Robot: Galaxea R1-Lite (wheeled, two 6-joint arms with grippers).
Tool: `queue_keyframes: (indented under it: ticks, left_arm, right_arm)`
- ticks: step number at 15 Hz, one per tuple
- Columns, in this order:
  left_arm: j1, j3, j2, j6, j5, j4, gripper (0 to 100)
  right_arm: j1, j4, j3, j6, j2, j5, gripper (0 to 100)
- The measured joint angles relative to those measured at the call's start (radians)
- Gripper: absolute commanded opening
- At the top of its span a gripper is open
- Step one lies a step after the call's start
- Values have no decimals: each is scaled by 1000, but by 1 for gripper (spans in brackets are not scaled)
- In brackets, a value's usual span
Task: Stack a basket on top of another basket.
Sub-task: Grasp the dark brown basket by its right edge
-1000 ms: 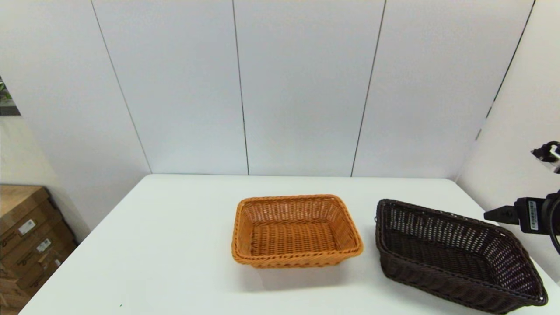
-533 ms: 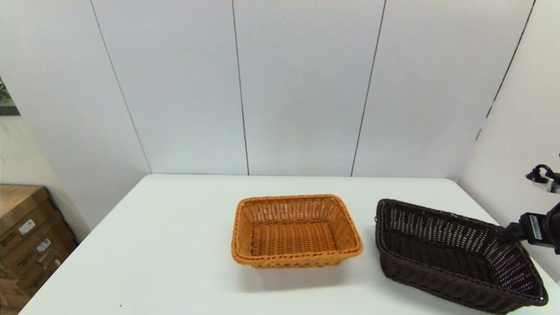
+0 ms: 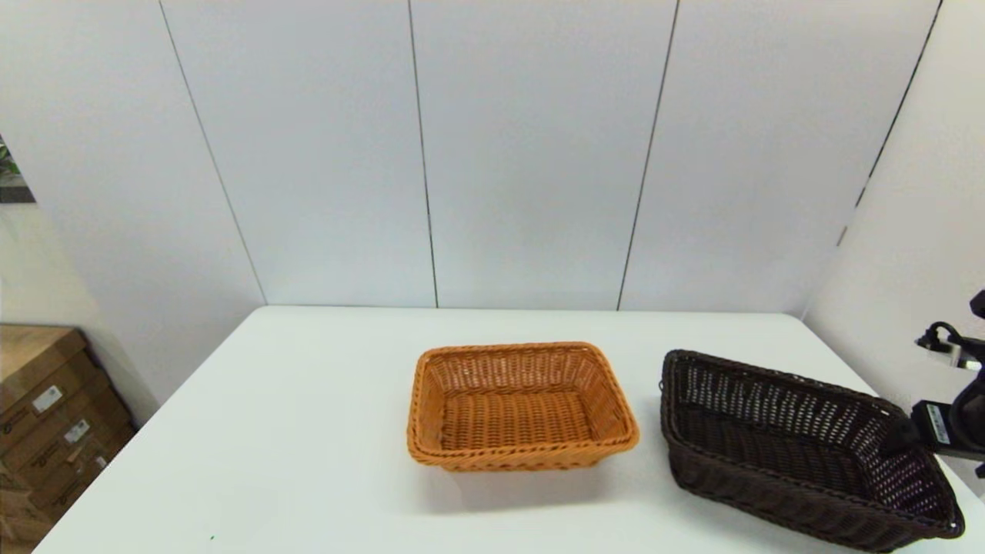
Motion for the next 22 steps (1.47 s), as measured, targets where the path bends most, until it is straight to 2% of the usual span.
queue_keyframes:
  ticks: [12, 13, 22]
  left_arm:
    - [0, 0, 0, 0, 0, 0, 100]
    - [0, 0, 0, 0, 0, 0, 100]
    - [0, 0, 0, 0, 0, 0, 100]
  right_arm:
    - [2, -15, -69, -15, 239, 12, 100]
    - [2, -16, -76, -14, 256, 12, 0]
    - [-9, -15, -112, -7, 294, 10, 0]
